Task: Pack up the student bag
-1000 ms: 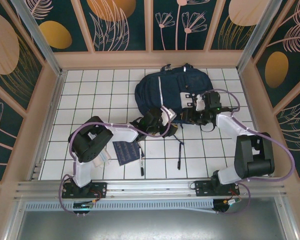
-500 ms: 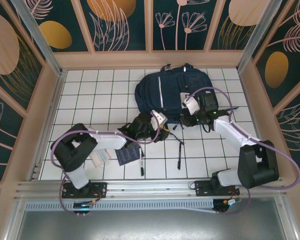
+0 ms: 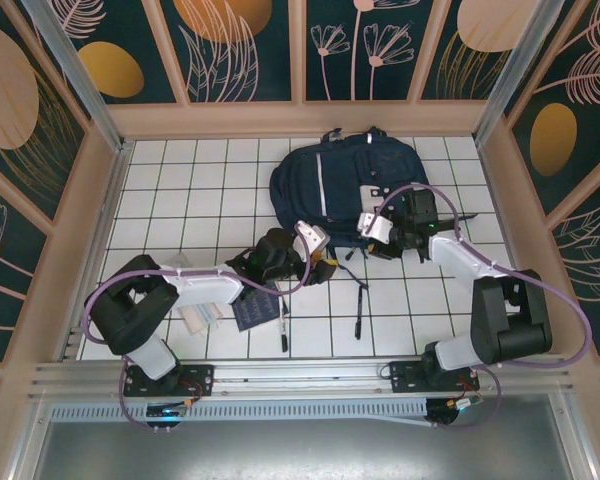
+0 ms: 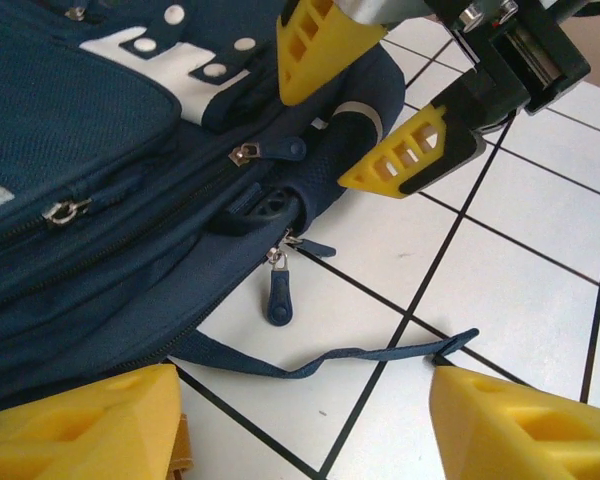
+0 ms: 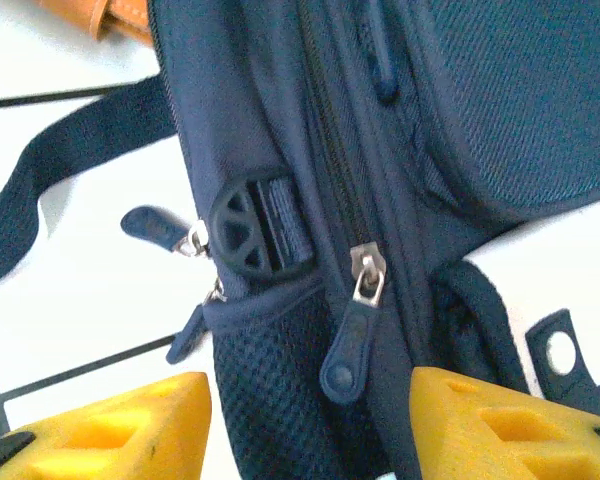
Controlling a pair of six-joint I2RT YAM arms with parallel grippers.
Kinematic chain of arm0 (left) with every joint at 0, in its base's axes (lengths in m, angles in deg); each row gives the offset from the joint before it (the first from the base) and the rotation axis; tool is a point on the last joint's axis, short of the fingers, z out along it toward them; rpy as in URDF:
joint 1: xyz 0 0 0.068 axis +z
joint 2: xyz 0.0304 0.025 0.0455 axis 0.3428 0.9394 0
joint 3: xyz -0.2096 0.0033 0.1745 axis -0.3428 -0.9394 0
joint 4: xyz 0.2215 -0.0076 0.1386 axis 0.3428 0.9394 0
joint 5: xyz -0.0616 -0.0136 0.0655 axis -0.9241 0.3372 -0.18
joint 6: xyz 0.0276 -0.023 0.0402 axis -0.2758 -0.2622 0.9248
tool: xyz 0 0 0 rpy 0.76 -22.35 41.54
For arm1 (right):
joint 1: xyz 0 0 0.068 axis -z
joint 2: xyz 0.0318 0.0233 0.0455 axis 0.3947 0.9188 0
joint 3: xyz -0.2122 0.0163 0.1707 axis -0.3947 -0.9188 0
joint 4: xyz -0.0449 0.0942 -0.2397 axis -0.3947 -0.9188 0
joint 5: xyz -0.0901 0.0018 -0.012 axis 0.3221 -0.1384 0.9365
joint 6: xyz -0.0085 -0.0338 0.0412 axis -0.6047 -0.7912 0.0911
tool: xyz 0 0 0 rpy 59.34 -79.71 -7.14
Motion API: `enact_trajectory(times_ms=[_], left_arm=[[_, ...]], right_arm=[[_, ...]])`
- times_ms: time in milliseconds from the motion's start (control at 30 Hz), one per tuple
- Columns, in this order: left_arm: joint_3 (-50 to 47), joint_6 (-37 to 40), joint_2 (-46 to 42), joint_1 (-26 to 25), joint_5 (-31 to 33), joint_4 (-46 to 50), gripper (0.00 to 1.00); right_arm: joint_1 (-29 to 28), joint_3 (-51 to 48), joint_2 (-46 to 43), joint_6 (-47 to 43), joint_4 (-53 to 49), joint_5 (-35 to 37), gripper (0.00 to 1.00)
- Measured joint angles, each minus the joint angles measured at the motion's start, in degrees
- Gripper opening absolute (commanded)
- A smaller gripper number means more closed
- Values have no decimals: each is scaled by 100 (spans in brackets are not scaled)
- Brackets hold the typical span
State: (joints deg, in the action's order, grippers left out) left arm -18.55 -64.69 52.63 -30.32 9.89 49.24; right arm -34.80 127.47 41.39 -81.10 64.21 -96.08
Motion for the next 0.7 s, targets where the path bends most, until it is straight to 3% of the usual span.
enact_trajectory(times_ms=[167,233,367,467,700], left_arm=[[0,70,0,0,0,-7,70],[0,96,0,0,0,-9,70],[0,181,11,0,2,-9,70],[0,232,15,0,2,-9,70],[212,251,138,0,22,9,68]], right_arm=[[-46,-420,17,-367,557,76,55],[-144,-680,101,-459,953,212,48],[-393,-1032,240,-479,1740,605,1],[-426,-1091,109,-330,2028,544,0],[-166,-833,-472,273,1790,-564,0]])
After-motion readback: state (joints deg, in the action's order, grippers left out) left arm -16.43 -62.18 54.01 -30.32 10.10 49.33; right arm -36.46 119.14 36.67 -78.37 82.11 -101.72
